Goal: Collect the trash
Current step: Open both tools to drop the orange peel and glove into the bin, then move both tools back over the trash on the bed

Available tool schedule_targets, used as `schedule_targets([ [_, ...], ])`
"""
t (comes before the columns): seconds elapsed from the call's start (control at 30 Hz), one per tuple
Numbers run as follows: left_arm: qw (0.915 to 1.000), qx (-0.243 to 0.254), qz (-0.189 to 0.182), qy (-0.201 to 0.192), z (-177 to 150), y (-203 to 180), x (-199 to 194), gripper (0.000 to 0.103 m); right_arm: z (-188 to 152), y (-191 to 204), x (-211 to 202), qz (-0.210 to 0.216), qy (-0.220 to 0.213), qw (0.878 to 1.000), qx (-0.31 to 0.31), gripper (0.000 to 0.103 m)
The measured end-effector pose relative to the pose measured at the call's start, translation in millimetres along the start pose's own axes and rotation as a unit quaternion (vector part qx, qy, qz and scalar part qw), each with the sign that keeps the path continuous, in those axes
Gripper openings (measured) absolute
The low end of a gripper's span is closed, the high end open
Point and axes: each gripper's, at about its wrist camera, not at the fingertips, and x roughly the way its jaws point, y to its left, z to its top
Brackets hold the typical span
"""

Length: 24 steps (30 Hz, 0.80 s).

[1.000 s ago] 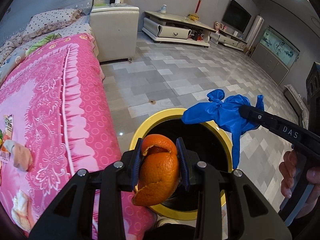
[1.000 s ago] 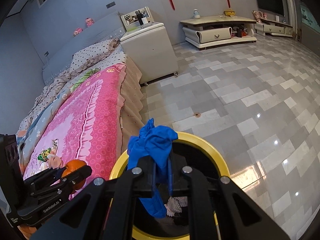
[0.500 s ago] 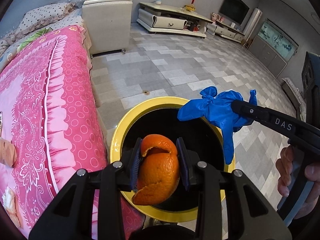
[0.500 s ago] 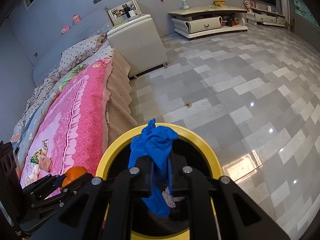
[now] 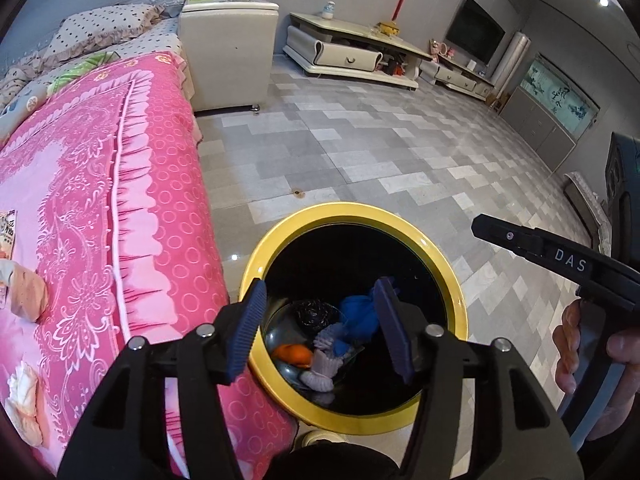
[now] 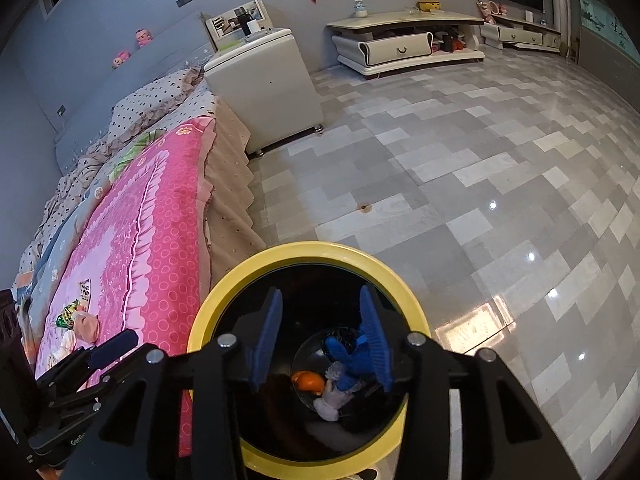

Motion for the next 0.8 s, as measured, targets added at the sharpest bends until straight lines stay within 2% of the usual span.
schedule_targets([
  [0.13,0.9998,-0.004,0.013,-0.017,-5,14,-19,0.067,-2,2,-6,0.009,-0.002,1.0,0.005,0.064],
  [0.2,0.9993,-0.003,0.027,-0.026,-8,22,-30,0.074,-3,7,-9,0.014,-0.006,1.0,0.004,0.066],
  [0.23,0.999,-0.005,0.032,-0.031,-9,27,-37,0.075,-4,11,-11,0.016,-0.009,1.0,-0.002,0.068],
  [0.27,0.9987,-0.01,0.035,-0.035,-11,33,-44,0.075,-4,16,-12,0.019,-0.012,1.0,-0.008,0.076],
  [0.43,0.9966,-0.03,0.052,-0.056,-17,64,-77,0.079,-6,44,-19,0.046,-0.03,0.998,-0.033,0.09],
  [0.6,0.9926,-0.051,0.077,-0.079,-28,97,-117,0.082,-7,77,-23,0.073,-0.034,0.995,-0.057,0.092],
  [0.7,0.9897,-0.058,0.094,-0.091,-36,116,-138,0.082,-6,98,-22,0.105,-0.025,0.992,-0.06,0.095],
  [0.8,0.9867,-0.066,0.109,-0.101,-45,135,-161,0.082,-5,122,-24,0.111,-0.031,0.991,-0.074,0.095],
])
